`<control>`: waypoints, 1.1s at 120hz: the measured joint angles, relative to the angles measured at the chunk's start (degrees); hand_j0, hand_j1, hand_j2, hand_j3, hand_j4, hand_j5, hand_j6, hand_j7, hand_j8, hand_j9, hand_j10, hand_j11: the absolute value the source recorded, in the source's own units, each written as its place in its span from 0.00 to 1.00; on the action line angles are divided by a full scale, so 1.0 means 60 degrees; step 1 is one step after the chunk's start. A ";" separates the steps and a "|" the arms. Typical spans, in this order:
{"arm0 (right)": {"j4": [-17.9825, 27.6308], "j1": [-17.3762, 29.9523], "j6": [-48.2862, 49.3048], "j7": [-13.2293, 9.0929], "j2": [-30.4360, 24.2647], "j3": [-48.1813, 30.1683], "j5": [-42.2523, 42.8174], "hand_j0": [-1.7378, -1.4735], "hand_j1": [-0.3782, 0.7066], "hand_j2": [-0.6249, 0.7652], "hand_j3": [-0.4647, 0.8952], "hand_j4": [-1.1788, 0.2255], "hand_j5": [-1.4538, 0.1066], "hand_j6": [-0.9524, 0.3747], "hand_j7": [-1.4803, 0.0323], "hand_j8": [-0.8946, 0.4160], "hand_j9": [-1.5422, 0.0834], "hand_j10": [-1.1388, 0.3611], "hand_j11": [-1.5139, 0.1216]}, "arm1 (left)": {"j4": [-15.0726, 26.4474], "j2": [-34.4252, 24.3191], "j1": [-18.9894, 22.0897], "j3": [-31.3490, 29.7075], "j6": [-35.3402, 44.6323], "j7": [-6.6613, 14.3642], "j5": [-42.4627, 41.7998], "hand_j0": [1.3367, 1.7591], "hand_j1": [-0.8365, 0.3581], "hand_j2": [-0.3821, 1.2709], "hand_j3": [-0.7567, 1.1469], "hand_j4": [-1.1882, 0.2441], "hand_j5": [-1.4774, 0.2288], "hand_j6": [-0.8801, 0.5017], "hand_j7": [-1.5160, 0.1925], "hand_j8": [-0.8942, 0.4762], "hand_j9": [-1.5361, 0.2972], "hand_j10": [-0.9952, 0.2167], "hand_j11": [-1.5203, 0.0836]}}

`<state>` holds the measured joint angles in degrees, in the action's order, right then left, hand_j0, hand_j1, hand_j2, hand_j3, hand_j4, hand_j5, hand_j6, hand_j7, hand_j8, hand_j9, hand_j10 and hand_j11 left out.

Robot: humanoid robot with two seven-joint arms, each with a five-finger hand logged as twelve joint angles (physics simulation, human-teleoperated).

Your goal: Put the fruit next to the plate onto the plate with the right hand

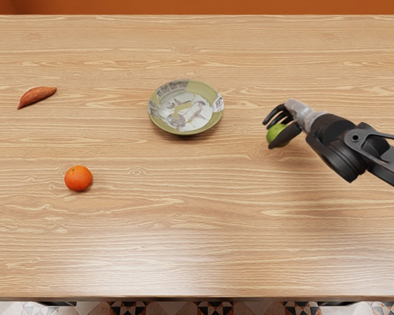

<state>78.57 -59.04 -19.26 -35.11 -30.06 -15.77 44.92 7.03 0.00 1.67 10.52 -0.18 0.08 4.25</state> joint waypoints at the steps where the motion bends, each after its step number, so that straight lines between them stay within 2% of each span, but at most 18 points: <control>1: 0.0000 -0.0014 0.0042 -0.0001 0.0028 -0.0038 -0.0002 0.34 0.57 0.54 0.34 0.36 0.29 0.30 0.36 0.43 0.36 0.47 0.34 | 0.0000 0.0000 0.0000 -0.0001 0.0000 0.0000 0.0000 0.76 0.97 0.23 0.40 0.81 0.85 0.62 0.87 0.64 0.82 0.80 0.93; 24: -0.0225 -0.0714 0.0771 0.0003 0.0770 -0.0472 -0.0165 0.33 0.58 0.55 0.34 0.36 0.28 0.31 0.36 0.44 0.36 0.48 0.33 | 0.0000 0.0000 0.0000 -0.0002 0.0000 0.0000 -0.0002 0.76 0.97 0.23 0.40 0.81 0.85 0.62 0.87 0.64 0.82 0.80 0.93; 48: -0.1644 -0.1407 0.1003 0.0040 0.2409 -0.0551 -0.0211 0.33 0.58 0.55 0.34 0.36 0.27 0.32 0.35 0.44 0.36 0.49 0.33 | 0.0000 0.0000 0.0000 -0.0004 0.0000 0.0000 -0.0001 0.76 0.97 0.23 0.40 0.81 0.85 0.62 0.87 0.64 0.82 0.80 0.93; 59: -0.2478 -0.1620 0.1035 0.0402 0.2968 -0.0559 -0.0224 0.33 0.58 0.54 0.34 0.36 0.27 0.31 0.35 0.44 0.36 0.48 0.33 | 0.0000 0.0000 0.0000 -0.0006 0.0000 0.0000 -0.0001 0.76 0.97 0.23 0.40 0.81 0.85 0.62 0.87 0.64 0.82 0.80 0.93; 74: -0.3334 -0.1750 0.1073 0.1276 0.3572 -0.0547 -0.0216 0.33 0.58 0.54 0.34 0.35 0.27 0.32 0.35 0.44 0.35 0.49 0.33 | 0.0000 0.0000 0.0000 -0.0003 0.0000 0.0000 0.0000 0.76 0.97 0.23 0.40 0.81 0.85 0.62 0.87 0.64 0.82 0.80 0.93; 92: -0.3873 -0.1812 0.1408 0.2208 0.4247 -0.0533 -0.0215 0.33 0.58 0.54 0.34 0.35 0.27 0.32 0.35 0.44 0.35 0.49 0.33 | 0.0000 0.0000 0.0000 -0.0006 0.0000 0.0000 -0.0002 0.76 0.97 0.23 0.40 0.81 0.85 0.62 0.87 0.64 0.82 0.80 0.93; 106: -0.4214 -0.1825 0.1755 0.2481 0.4664 -0.0520 -0.0192 0.33 0.58 0.54 0.34 0.35 0.27 0.32 0.35 0.44 0.35 0.48 0.33 | 0.0000 0.0000 0.0000 -0.0008 0.0000 0.0000 0.0000 0.76 0.97 0.23 0.40 0.82 0.85 0.62 0.87 0.64 0.82 0.80 0.93; 132: -0.4893 -0.1834 0.1804 0.2612 0.4949 -0.0412 -0.0061 0.33 0.63 0.61 0.34 0.35 0.28 0.33 0.35 0.45 0.36 0.50 0.33 | 0.0000 0.0000 0.0000 -0.0005 0.0000 0.0000 -0.0001 0.76 0.97 0.23 0.40 0.82 0.85 0.62 0.87 0.64 0.82 0.80 0.93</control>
<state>49.21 -70.04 -8.43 -19.43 -0.37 -18.24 44.55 7.03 0.00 1.67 10.49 -0.18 0.09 4.25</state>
